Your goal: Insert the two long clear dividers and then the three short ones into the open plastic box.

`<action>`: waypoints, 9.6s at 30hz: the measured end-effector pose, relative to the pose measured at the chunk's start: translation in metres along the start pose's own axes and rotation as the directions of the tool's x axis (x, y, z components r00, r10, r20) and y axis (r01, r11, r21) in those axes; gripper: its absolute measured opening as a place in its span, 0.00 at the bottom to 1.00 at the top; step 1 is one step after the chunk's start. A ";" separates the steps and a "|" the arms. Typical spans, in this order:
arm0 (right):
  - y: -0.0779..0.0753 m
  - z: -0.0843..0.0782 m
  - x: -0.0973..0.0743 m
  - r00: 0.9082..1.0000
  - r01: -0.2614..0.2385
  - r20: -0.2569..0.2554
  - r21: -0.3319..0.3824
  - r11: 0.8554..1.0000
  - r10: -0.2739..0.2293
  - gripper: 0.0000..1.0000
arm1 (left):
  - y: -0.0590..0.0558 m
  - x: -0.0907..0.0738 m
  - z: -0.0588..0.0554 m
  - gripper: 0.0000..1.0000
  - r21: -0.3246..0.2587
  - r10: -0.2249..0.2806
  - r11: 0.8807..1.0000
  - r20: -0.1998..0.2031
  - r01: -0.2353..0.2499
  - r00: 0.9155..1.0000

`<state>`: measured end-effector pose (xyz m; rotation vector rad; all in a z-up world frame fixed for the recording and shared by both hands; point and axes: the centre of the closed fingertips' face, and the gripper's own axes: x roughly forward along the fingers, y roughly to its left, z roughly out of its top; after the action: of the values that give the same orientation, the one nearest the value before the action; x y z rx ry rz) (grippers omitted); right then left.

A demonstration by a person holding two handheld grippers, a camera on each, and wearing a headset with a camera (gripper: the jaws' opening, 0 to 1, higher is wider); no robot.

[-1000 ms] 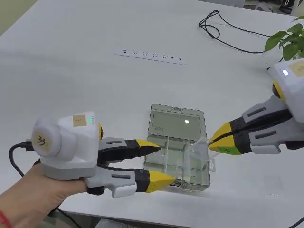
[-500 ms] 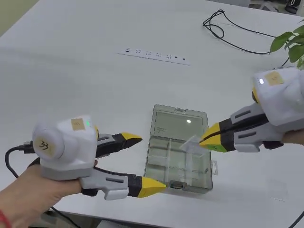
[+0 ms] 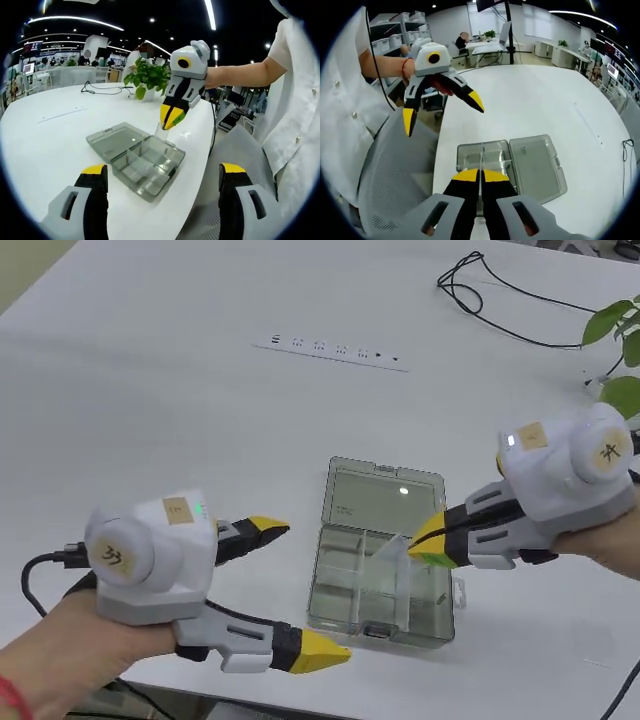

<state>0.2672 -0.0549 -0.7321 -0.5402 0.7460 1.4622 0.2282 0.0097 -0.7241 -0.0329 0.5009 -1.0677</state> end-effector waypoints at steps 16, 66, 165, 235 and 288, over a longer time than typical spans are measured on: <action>-0.011 -0.016 0.008 1.000 0.009 -0.027 -0.008 1.000 -0.009 0.02 | 0.003 0.002 -0.002 0.98 -0.026 0.010 1.000 0.004 -0.010 1.000; -0.007 -0.009 0.014 0.988 0.015 0.153 0.015 1.000 -0.017 0.02 | -0.004 0.004 -0.004 0.95 -0.052 -0.006 0.999 0.009 0.006 1.000; -0.007 -0.020 -0.009 0.991 0.118 0.063 0.028 0.993 -0.119 0.30 | 0.003 -0.008 -0.009 0.96 -0.043 0.012 0.999 -0.002 -0.012 1.000; -0.009 -0.261 -0.089 0.869 0.104 -0.481 -0.046 0.994 -0.113 0.46 | 0.009 -0.014 -0.011 0.96 -0.060 0.037 0.997 -0.028 -0.039 0.999; 0.009 -0.149 -0.094 0.896 0.235 -0.339 -0.190 0.953 -0.288 0.32 | 0.005 -0.016 0.006 0.94 -0.050 0.019 0.999 0.008 -0.018 1.000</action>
<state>0.2448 -0.2277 -0.7622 -1.0050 0.8213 1.1797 0.2280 0.0246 -0.7139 -0.0764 0.5193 -1.0365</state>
